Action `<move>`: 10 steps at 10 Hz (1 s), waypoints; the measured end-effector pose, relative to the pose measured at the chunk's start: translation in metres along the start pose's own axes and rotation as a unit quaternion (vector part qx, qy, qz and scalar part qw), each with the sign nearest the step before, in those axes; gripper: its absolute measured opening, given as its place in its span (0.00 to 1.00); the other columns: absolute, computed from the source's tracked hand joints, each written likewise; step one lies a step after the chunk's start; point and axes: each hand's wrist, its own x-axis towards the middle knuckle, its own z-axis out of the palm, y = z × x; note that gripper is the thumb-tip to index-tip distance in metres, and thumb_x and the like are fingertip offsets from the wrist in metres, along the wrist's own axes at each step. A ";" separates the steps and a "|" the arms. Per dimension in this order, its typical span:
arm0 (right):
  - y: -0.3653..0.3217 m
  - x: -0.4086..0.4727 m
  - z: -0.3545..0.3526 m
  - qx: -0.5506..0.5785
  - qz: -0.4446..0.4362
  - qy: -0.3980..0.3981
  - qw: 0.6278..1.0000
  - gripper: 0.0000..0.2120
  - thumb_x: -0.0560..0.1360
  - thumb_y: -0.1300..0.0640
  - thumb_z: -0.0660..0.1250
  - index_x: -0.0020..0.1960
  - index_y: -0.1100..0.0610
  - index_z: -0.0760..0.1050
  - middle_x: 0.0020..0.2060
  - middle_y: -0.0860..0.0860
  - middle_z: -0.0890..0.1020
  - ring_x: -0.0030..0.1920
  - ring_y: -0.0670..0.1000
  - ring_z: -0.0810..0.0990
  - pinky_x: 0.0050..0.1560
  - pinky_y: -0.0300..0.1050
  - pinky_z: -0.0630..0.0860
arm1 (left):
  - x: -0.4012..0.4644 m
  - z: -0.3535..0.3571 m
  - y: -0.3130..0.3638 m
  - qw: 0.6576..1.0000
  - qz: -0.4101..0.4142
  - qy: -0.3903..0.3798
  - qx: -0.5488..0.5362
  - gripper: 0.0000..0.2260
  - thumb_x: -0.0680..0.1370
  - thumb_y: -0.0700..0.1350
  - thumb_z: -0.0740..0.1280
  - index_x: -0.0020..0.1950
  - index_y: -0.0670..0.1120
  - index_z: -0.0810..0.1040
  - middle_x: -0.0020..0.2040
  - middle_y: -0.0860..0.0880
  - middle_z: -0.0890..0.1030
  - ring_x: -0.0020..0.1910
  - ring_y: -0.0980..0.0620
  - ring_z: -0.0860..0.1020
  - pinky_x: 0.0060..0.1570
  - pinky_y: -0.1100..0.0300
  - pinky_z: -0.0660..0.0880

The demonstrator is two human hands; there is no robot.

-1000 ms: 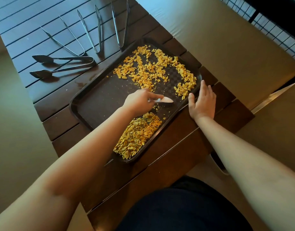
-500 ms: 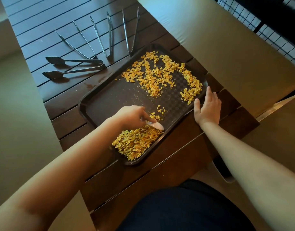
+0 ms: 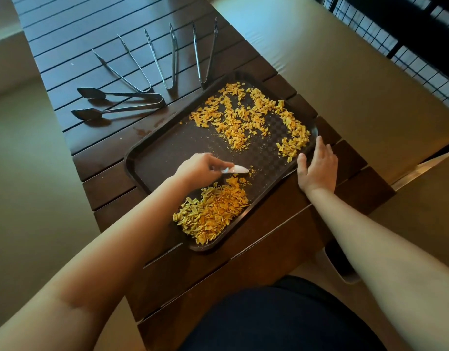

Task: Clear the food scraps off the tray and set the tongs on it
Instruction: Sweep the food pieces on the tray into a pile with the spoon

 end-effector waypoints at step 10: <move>-0.001 0.001 0.000 -0.002 -0.003 0.006 1.000 0.33 0.76 0.43 0.49 0.75 0.61 0.55 0.72 0.60 0.64 0.74 0.59 0.59 0.73 0.54 0.56 | -0.014 -0.010 0.003 0.991 -0.003 -0.130 -0.018 0.15 0.76 0.40 0.65 0.56 0.59 0.78 0.46 0.58 0.76 0.46 0.61 0.74 0.52 0.61 0.71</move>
